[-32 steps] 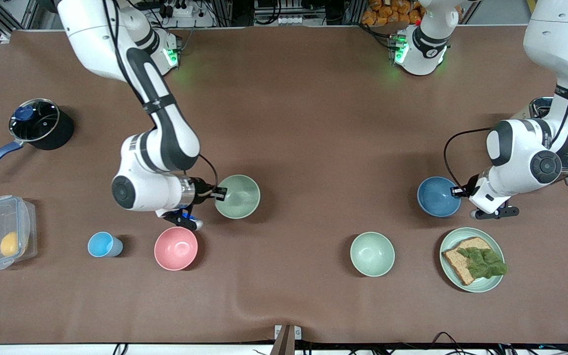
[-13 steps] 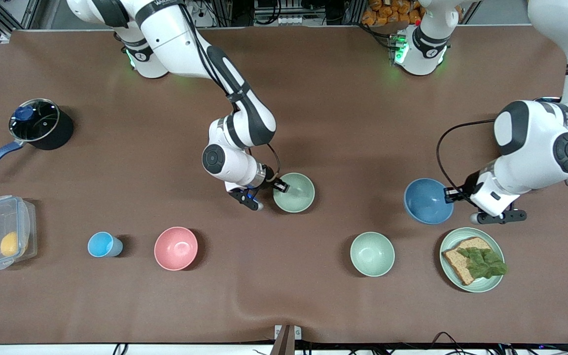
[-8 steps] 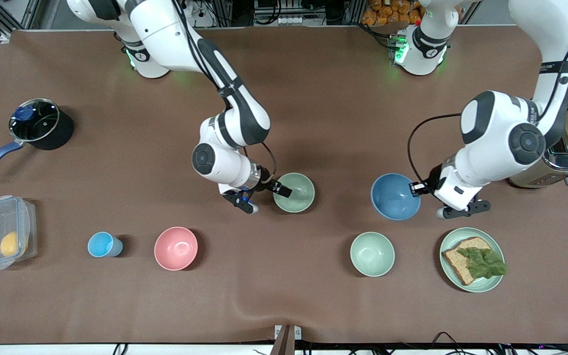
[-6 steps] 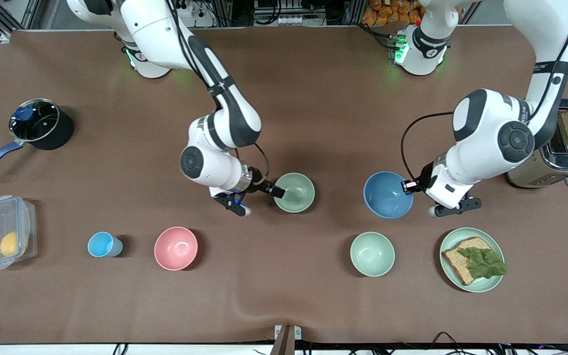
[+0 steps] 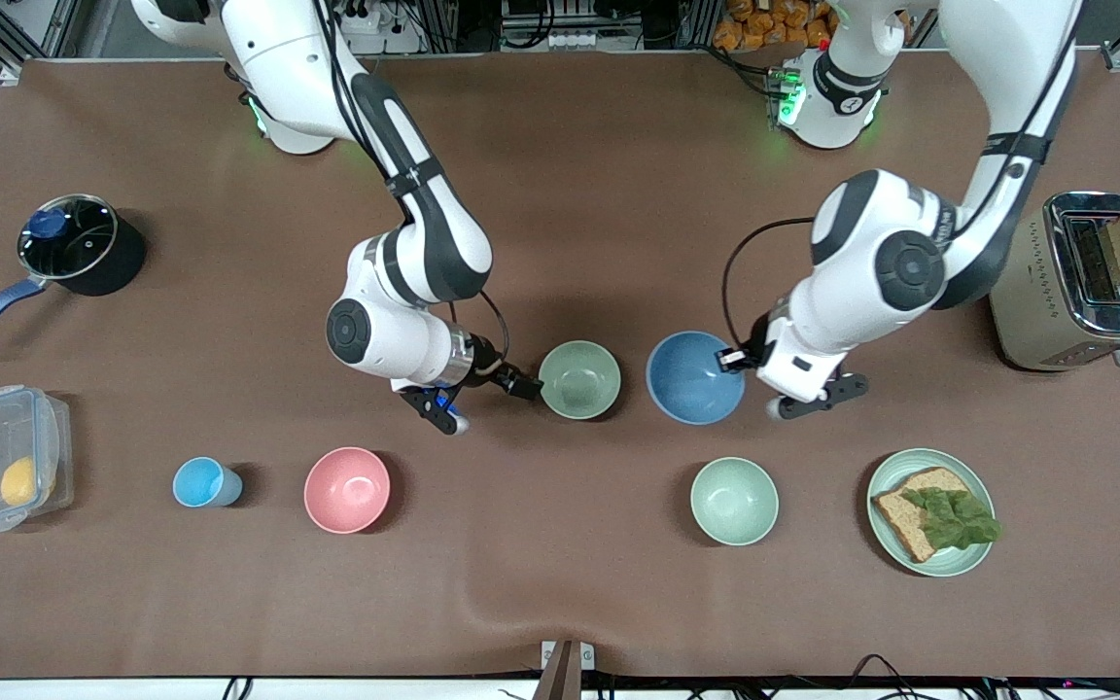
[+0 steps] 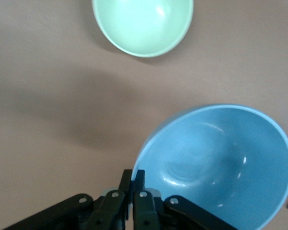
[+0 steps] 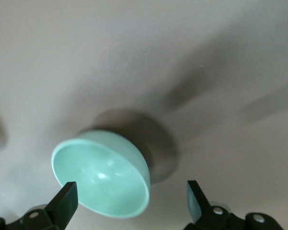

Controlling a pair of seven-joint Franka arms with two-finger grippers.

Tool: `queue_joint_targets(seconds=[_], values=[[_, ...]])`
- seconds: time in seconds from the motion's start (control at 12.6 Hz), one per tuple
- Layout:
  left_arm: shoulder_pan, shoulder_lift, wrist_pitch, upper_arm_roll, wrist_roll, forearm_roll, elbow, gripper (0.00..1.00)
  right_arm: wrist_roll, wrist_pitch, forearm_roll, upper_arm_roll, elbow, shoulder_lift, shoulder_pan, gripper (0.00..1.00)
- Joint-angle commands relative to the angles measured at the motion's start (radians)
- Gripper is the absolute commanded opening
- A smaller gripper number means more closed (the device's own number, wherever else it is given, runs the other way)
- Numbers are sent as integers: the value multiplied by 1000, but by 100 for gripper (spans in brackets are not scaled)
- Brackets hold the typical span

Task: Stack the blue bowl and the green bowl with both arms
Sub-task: 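Slide the green bowl toward the middle while the left gripper carries the blue bowl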

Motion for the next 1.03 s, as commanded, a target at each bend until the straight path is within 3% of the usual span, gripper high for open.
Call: queue_joint_targets(seconds=[0.0, 0.55, 0.95], values=[[-46, 69, -1, 2, -73, -10, 64, 0, 124, 12, 45, 4, 55, 49, -39, 100], [-114, 135, 100, 5, -148, -8, 78, 0, 243, 116, 45, 21, 151, 198, -13, 100], [-152, 157, 107, 5, -219, -7, 90, 0, 258, 144, 42, 21, 170, 226, 18, 100]])
